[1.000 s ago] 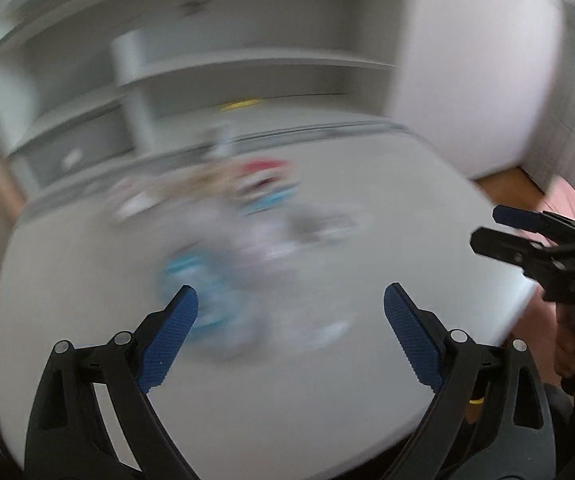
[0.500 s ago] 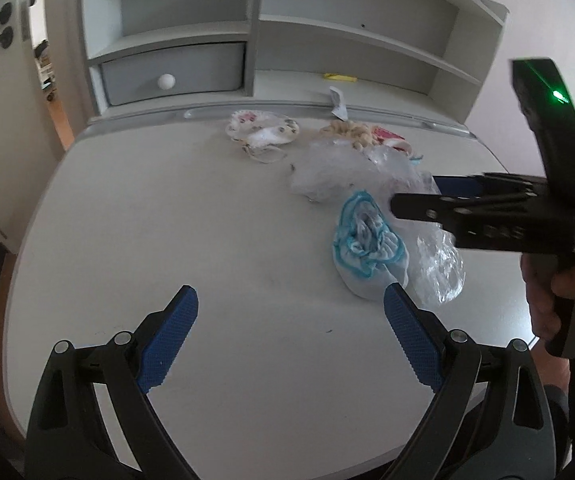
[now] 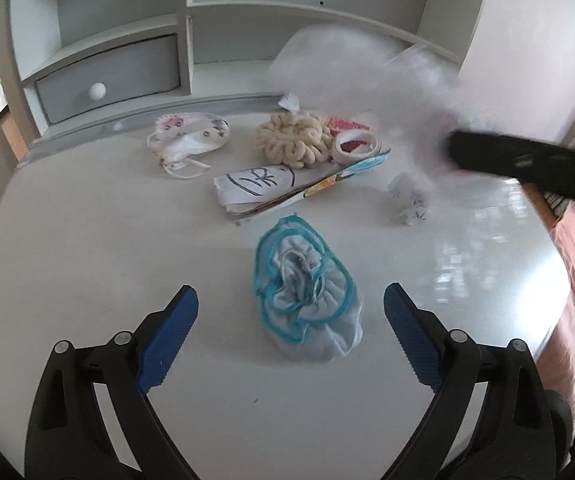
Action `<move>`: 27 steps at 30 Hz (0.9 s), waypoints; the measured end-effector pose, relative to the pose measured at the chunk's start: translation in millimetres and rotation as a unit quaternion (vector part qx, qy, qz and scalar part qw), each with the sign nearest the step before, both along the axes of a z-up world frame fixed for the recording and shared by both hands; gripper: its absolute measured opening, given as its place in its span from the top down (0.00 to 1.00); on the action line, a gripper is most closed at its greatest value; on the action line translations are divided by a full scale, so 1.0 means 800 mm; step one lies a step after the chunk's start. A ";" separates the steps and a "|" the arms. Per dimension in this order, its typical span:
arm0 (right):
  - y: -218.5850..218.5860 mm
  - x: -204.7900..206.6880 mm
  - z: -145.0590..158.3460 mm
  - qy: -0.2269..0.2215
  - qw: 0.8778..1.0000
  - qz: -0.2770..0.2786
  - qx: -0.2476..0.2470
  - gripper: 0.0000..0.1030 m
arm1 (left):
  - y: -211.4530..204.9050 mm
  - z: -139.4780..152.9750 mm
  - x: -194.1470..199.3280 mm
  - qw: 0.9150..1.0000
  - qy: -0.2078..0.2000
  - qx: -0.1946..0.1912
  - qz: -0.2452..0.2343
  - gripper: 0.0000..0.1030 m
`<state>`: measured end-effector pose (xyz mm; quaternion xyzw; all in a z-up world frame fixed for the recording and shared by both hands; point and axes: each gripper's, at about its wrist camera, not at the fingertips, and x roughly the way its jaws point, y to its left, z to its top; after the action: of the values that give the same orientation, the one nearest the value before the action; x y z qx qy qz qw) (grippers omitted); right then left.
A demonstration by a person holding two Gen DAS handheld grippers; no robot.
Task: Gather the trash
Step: 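Grasp the clear plastic bag with right tool while left tool grasps the blue-trimmed cloth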
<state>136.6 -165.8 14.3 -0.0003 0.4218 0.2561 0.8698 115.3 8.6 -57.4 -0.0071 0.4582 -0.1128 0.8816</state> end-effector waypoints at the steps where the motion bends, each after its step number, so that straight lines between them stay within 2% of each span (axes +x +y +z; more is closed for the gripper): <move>1: -0.007 -0.003 0.001 -0.001 1.000 -0.004 0.002 0.69 | -0.003 -0.004 0.002 1.000 0.002 0.005 -0.001 0.12; 4: -0.034 -0.014 0.003 -0.002 1.000 -0.022 0.006 0.69 | -0.013 -0.015 0.005 1.000 0.010 0.025 0.003 0.14; 5: -0.046 -0.019 0.002 -0.002 1.000 -0.030 0.008 0.69 | -0.013 -0.018 0.004 1.000 0.010 0.030 0.003 0.22; 6: -0.054 -0.023 0.002 -0.001 0.999 -0.035 0.008 0.69 | -0.015 -0.020 0.004 0.999 0.012 0.035 0.002 0.36; 7: -0.063 -0.027 0.002 -0.002 0.999 -0.042 0.008 0.69 | -0.018 -0.019 0.002 0.999 0.005 0.048 0.000 0.44; 8: -0.074 -0.032 0.001 -0.002 0.999 -0.050 0.009 0.69 | -0.019 -0.017 0.001 0.999 0.006 0.051 -0.003 0.72; 9: -0.088 -0.039 0.001 -0.003 0.998 -0.061 0.012 0.69 | -0.018 -0.014 0.001 0.999 0.010 0.047 -0.002 0.77; 14: -0.177 -0.078 0.003 -0.011 0.990 -0.137 0.026 0.69 | -0.048 0.020 -0.004 0.999 -0.017 0.032 -0.024 0.80; 16: -0.227 -0.100 0.000 -0.013 0.982 -0.185 0.033 0.69 | -0.083 0.035 -0.007 0.998 -0.031 0.018 -0.055 0.80; 19: -0.309 -0.144 -0.007 -0.016 0.962 -0.270 0.036 0.69 | -0.142 0.049 -0.012 0.993 -0.045 0.002 -0.107 0.80; 20: -0.324 -0.153 -0.009 -0.015 0.958 -0.285 0.038 0.69 | -0.170 0.053 -0.016 0.990 -0.051 -0.005 -0.131 0.80; 22: -0.376 -0.187 -0.017 -0.017 0.939 -0.341 0.037 0.69 | -0.218 0.057 -0.026 0.983 -0.059 -0.017 -0.172 0.80; 27: -0.470 -0.257 -0.048 -0.006 0.897 -0.441 0.043 0.69 | -0.348 0.064 -0.062 0.954 -0.059 -0.070 -0.285 0.80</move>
<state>-68.7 -541.8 -24.5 0.2218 0.3622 -0.1357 0.8951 65.4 -269.6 -6.3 0.0685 0.3794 -0.3918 0.8354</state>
